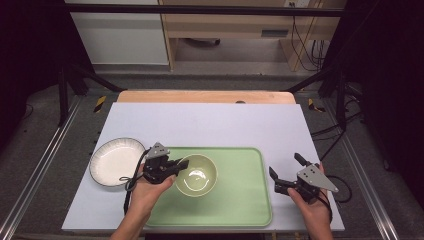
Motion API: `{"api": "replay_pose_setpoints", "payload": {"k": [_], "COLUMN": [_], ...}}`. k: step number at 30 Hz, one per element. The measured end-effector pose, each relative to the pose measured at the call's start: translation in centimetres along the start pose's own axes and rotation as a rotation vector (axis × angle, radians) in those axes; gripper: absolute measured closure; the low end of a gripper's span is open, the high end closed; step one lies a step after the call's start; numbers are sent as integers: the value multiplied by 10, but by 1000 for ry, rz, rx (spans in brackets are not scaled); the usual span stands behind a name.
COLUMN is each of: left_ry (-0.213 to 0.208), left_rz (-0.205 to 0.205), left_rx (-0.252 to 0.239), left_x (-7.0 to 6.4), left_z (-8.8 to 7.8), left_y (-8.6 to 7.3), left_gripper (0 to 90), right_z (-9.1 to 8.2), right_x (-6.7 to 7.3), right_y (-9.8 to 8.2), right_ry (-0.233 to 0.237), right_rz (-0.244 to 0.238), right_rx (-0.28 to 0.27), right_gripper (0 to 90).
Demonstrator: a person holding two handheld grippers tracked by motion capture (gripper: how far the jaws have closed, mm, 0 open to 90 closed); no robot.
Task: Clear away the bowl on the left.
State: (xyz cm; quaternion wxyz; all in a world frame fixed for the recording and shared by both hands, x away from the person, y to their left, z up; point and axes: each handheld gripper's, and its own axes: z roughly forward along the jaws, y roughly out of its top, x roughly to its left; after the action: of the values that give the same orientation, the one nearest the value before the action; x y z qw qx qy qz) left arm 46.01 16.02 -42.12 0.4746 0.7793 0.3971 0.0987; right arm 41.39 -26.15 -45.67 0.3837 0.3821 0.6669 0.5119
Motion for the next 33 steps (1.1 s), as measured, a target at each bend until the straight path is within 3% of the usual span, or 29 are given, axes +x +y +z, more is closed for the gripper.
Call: {"api": "replay_pose_setpoints", "payload": {"k": [8,15,22,33], "left_ry": [-15,-17,-14,-8], "left_rz": [-18,-8,-8,-26], "left_rx": [20,43,55,72], "left_x": [0,-3,-4,6], "left_z": [13,19,19,14], "left_y": [1,-1,-3,-10], "left_gripper": [823,822,820,820], "right_z": [0,0,-1,0], "right_x": [-2,-1,-2,-2], "right_y": [-1,-1,-1,-2], "right_ry": [-6,-6,-8,-9], "right_rz": [3,4,4,5], "right_rx": [-1,-1,0,7], "right_gripper": [43,43,43,43]}}
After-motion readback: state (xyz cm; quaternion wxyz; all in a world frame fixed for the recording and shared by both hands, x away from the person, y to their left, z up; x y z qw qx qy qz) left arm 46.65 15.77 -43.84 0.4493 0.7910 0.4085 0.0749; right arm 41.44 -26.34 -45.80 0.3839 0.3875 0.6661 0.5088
